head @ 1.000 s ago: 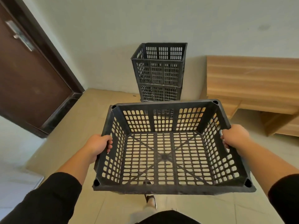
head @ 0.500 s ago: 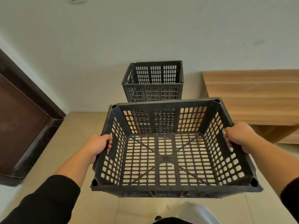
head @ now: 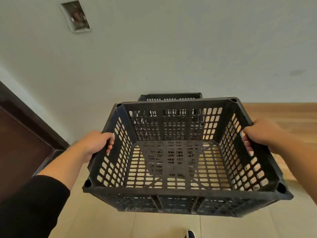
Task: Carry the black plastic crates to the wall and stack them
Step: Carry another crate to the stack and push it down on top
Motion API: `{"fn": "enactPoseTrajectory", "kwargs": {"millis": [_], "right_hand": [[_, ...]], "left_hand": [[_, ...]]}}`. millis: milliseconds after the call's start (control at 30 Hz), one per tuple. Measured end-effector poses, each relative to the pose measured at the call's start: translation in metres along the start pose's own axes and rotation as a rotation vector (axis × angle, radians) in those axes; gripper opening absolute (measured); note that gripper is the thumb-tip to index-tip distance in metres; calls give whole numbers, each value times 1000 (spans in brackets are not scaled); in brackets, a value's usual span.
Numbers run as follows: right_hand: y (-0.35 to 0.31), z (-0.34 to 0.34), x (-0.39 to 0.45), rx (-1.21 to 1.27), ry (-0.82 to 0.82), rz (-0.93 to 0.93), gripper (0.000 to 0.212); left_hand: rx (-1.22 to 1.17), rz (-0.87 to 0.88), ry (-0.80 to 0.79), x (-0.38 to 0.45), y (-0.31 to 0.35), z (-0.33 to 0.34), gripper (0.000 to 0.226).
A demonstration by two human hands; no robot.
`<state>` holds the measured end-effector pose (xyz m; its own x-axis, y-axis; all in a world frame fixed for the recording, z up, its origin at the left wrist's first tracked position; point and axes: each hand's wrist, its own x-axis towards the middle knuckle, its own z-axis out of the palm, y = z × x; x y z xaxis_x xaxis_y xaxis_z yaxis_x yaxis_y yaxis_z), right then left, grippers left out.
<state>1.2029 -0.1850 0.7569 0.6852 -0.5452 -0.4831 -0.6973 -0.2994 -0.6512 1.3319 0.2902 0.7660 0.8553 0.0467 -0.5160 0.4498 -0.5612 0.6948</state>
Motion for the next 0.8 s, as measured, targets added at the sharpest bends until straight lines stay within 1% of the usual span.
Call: {"fn": "enactPoseTrajectory", "kwargs": {"millis": [167,333,633,800], "right_hand": [[-81,-25,41,5,54,-81,19],[-138,-32,78,-19,72,-103,20],[-233,-7,159,-21,130,-61,20],[-268,16,197,-7,177,-28,24]], "left_hand": [[-40,39,37,42,72,-22,27],[-84,52,29,95,128,-40,23],[-82,96,-18,225,205,-70,23],[-53,98,-49,289,239,-82,24]]}}
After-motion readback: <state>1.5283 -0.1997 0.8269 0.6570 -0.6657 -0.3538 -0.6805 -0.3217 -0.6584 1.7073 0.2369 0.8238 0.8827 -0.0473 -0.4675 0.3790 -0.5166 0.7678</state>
